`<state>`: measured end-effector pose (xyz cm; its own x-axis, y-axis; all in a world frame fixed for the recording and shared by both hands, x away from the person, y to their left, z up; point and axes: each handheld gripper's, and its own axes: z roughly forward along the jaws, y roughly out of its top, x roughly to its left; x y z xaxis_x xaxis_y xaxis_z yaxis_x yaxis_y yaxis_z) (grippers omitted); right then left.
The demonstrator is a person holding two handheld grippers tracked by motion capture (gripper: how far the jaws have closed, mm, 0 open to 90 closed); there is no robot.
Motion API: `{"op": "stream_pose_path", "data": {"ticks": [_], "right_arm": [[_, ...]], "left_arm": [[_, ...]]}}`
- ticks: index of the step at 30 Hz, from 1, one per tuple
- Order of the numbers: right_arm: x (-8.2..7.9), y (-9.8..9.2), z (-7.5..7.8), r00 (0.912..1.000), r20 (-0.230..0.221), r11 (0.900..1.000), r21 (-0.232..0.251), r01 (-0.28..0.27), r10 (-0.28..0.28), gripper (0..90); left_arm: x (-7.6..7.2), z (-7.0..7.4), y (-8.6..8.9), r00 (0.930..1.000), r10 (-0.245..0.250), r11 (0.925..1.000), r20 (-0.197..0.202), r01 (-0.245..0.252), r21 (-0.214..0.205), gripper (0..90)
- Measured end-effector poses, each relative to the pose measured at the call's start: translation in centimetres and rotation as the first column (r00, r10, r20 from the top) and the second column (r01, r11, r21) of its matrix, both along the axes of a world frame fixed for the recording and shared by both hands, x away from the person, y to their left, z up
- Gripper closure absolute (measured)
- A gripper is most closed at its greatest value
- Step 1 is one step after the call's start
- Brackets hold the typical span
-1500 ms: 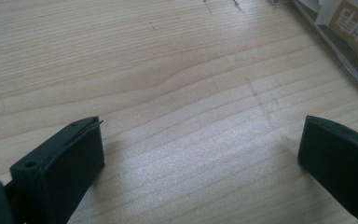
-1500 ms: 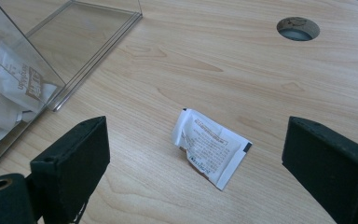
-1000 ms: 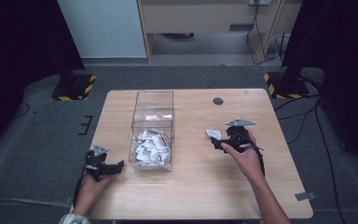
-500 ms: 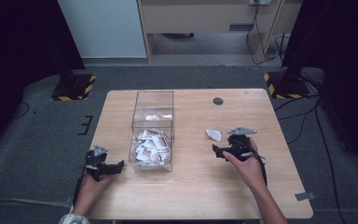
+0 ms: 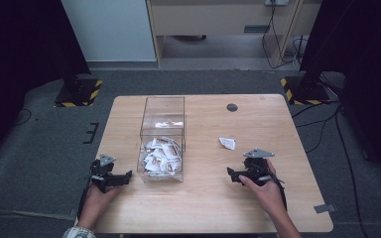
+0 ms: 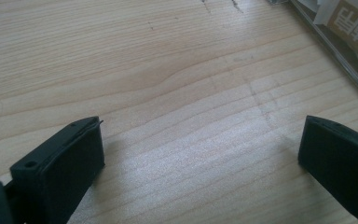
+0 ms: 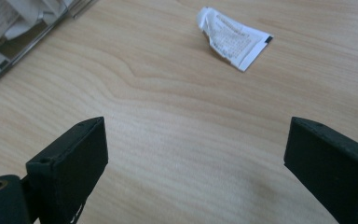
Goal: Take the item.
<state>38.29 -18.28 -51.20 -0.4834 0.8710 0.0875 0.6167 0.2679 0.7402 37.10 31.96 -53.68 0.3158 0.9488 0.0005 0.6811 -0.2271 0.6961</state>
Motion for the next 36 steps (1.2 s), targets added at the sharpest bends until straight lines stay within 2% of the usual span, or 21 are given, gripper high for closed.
{"op": "stream_pose_path", "data": {"ticks": [7,11,17,19,21,25,29,30,36], "right_arm": [[-1.3,0.0,-0.6,0.9994,-0.028,0.9997,-0.014,-0.020,0.020,5.7],[-1.5,1.0,-1.0,0.9983,-0.044,0.9991,-0.016,-0.039,0.039,5.3],[-1.4,2.2,-2.0,0.9959,-0.070,0.9967,-0.053,-0.061,0.057,4.6],[-1.4,2.3,-2.2,0.9966,-0.057,0.9962,-0.061,-0.062,0.059,4.3],[-1.5,2.5,-2.2,0.9968,-0.057,0.9971,-0.048,-0.058,0.056,3.9],[-1.8,3.0,-2.7,0.9974,-0.013,0.9923,-0.101,-0.072,0.071,1.6],[-2.2,3.0,-2.7,0.9971,-0.011,0.9926,-0.095,-0.076,0.076,1.7],[-2.4,2.8,-2.7,0.9955,-0.007,0.9905,-0.099,-0.095,0.095,1.6],[-2.9,2.3,-2.7,0.9962,-0.012,0.9918,-0.093,-0.087,0.087,1.5]], "left_arm": [[0.0,0.0,0.0,1.0000,-0.001,1.0000,0.000,0.001,0.000,0.0],[0.0,0.0,0.0,1.0000,-0.003,1.0000,0.000,0.003,0.001,0.0],[0.0,0.0,0.0,1.0000,-0.003,1.0000,0.000,0.003,0.000,0.0],[0.0,0.0,0.0,1.0000,-0.003,1.0000,0.000,0.003,0.000,0.0],[0.0,0.0,0.0,1.0000,-0.003,1.0000,0.000,0.003,0.000,0.0],[0.0,0.0,0.0,1.0000,-0.003,1.0000,0.000,0.003,0.000,0.0],[0.0,0.0,0.0,1.0000,-0.007,1.0000,0.000,0.007,0.001,0.0],[0.0,0.0,0.0,1.0000,-0.007,1.0000,0.000,0.007,0.001,0.0],[0.0,0.0,0.0,0.9999,-0.012,0.9999,0.000,0.012,0.001,0.0]]}}
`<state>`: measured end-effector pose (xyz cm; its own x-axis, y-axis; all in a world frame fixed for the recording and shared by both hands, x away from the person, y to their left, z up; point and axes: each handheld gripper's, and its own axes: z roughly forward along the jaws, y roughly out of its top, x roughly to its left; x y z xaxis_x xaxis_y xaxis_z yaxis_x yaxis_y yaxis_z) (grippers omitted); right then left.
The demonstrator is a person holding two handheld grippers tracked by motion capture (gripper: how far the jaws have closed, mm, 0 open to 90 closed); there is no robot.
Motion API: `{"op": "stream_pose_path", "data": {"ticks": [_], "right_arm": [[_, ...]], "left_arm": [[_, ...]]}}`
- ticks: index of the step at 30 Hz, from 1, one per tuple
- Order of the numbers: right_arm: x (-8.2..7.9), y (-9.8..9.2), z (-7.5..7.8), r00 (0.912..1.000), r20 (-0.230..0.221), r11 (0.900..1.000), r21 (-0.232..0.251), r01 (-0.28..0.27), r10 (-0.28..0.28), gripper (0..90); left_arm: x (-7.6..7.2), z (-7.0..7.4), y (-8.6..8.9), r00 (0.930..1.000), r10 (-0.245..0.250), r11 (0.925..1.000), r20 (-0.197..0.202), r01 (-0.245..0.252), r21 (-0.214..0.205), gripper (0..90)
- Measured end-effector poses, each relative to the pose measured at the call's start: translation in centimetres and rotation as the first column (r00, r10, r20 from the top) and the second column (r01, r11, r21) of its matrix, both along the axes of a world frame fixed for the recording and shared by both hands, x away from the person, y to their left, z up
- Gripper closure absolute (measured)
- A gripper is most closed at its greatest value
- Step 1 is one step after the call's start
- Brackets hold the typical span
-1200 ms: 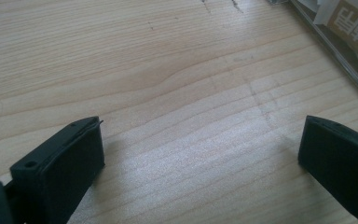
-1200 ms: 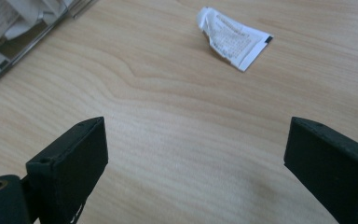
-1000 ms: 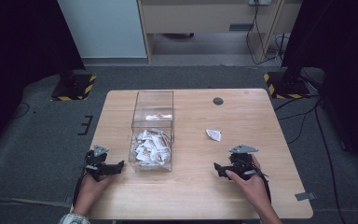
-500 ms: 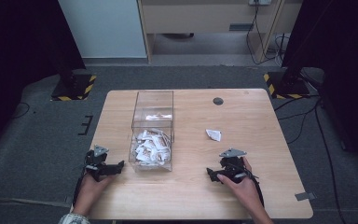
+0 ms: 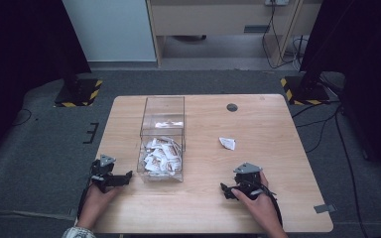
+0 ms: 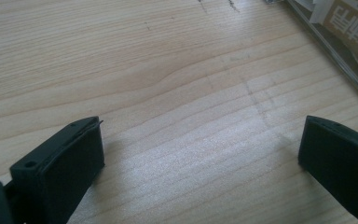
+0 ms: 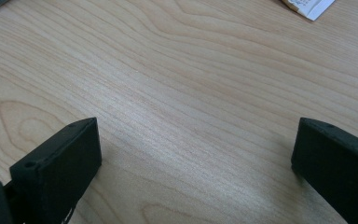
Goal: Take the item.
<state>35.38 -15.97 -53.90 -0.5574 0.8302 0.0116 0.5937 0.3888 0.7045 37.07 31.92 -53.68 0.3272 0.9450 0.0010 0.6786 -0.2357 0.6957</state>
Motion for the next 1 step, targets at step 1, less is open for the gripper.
{"op": "stream_pose_path", "data": {"ticks": [1], "right_arm": [[0.05,0.00,-0.01,1.0000,0.002,1.0000,-0.001,-0.001,0.001,1.2]], "left_arm": [[0.00,0.00,0.00,1.0000,0.000,1.0000,-0.001,0.000,0.000,0.0]]}}
